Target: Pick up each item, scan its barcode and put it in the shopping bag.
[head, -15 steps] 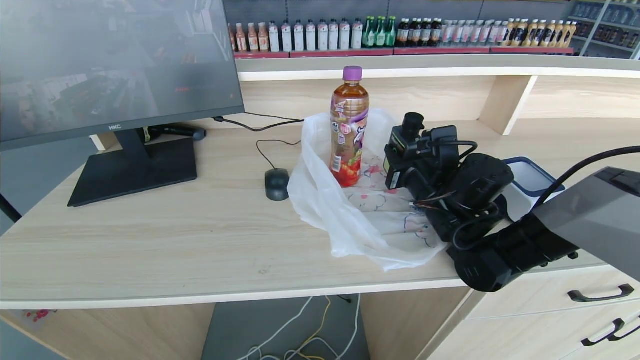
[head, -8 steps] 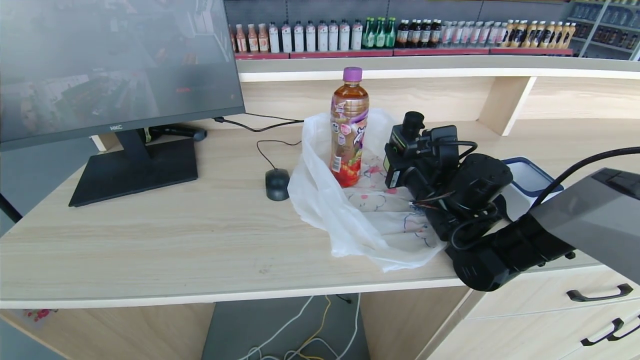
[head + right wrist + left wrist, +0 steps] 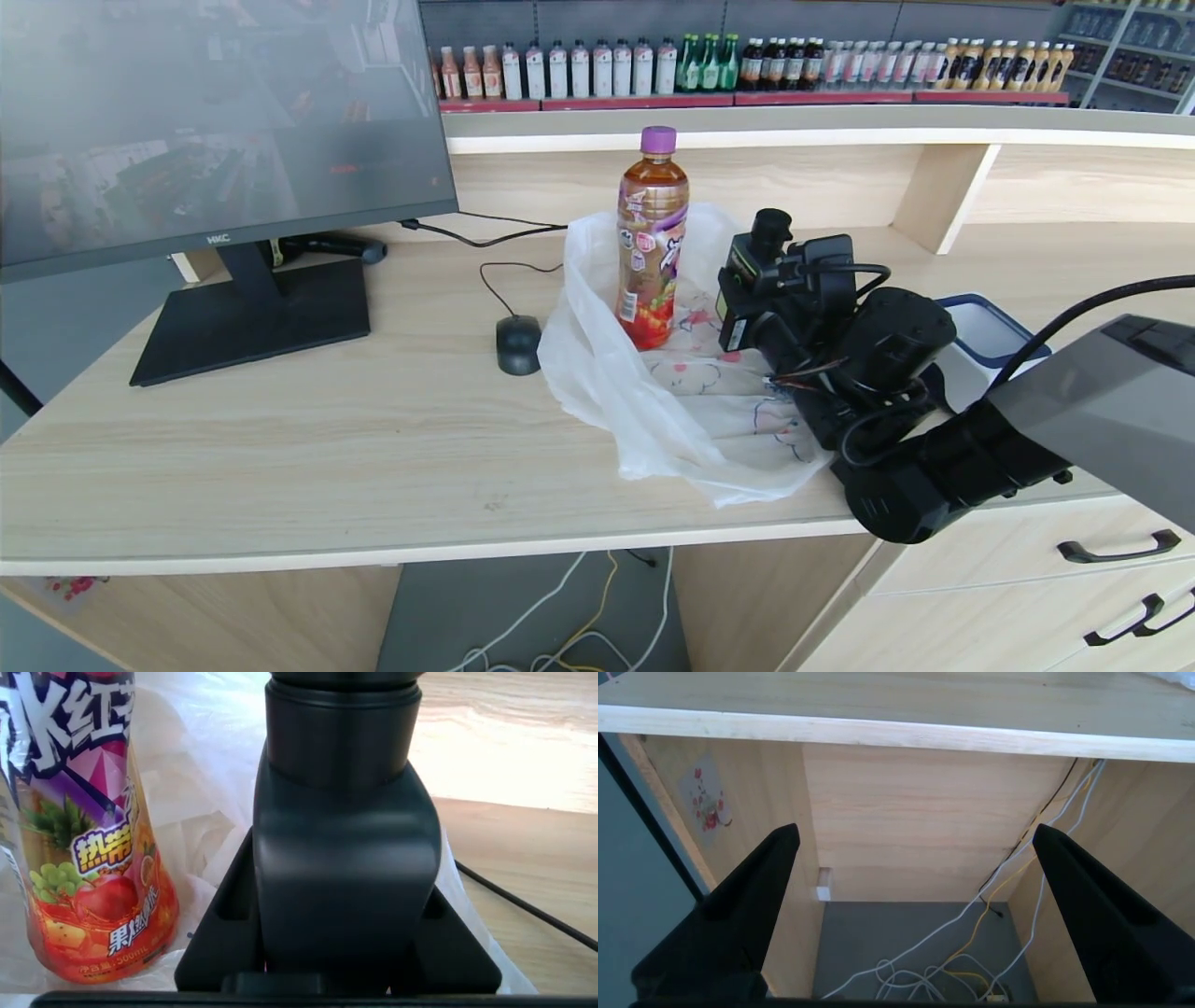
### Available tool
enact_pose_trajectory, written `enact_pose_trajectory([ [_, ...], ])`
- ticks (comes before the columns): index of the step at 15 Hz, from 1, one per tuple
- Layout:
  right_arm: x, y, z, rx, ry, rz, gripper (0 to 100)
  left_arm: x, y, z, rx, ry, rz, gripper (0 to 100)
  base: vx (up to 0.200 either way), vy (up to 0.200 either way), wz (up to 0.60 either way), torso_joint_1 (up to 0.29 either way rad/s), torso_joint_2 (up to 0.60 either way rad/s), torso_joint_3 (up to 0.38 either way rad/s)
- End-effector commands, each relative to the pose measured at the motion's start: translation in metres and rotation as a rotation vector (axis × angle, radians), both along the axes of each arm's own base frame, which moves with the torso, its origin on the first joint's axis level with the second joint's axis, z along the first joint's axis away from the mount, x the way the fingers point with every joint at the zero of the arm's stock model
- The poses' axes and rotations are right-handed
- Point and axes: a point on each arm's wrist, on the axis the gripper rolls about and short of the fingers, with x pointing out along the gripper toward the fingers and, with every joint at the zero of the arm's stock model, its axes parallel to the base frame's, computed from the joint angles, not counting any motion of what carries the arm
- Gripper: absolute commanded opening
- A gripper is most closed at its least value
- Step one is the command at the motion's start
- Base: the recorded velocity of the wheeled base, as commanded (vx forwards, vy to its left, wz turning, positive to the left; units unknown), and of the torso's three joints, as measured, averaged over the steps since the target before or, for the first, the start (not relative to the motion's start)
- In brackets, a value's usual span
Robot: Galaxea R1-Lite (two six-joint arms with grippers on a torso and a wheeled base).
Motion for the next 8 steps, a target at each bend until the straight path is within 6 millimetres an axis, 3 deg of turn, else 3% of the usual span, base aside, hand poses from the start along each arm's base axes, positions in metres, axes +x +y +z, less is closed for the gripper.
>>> enact_pose_trajectory([
  [1,0.0019,0.0012,-0.0057,-0.006,0.012,0.002,0,0.0,0.0,0.0,0.0,-0.001,0.0,100,0.0,0.0,0.0,0.0,0.0,0.0],
  [7,0.0019,0.0012,-0.0055,0.001,0.012,0.006,0,0.0,0.0,0.0,0.0,-0.001,0.0,100,0.0,0.0,0.0,0.0,0.0,0.0],
  [8,0.002,0.0012,-0.0065,0.0,0.015,0.005,100,0.0,0.0,0.0,0.0,-0.001,0.0,100,0.0,0.0,0.0,0.0,0.0,0.0],
])
